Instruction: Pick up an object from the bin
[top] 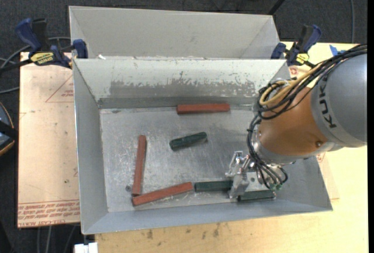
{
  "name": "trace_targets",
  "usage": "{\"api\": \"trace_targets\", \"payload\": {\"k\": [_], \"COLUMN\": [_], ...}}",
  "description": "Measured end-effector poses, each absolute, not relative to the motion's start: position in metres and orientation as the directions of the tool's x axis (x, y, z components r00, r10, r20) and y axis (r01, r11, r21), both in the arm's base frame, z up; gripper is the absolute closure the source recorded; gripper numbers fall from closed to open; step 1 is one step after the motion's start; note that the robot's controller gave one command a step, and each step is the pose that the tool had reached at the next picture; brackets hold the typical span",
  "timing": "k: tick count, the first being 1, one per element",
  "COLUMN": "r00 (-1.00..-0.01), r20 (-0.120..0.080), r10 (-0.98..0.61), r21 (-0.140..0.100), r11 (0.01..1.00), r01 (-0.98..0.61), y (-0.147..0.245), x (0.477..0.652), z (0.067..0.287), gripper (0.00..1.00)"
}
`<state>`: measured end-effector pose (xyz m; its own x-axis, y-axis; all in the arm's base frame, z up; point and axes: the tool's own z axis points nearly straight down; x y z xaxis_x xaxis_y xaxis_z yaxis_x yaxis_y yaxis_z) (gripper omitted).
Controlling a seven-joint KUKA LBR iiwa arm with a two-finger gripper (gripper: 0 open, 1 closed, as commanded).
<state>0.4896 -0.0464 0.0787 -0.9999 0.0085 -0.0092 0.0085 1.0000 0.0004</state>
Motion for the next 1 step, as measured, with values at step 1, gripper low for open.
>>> {"api": "trace_targets", "payload": {"k": [1], "r00": [-1.000], "r20": [-0.001], "r10": [-0.002], "r21": [0.001], "r11": [1.000], "r01": [-0.002], "y": [-0.0339], "x": [0.4976], "z": [0.2169], "gripper": [1.00]}}
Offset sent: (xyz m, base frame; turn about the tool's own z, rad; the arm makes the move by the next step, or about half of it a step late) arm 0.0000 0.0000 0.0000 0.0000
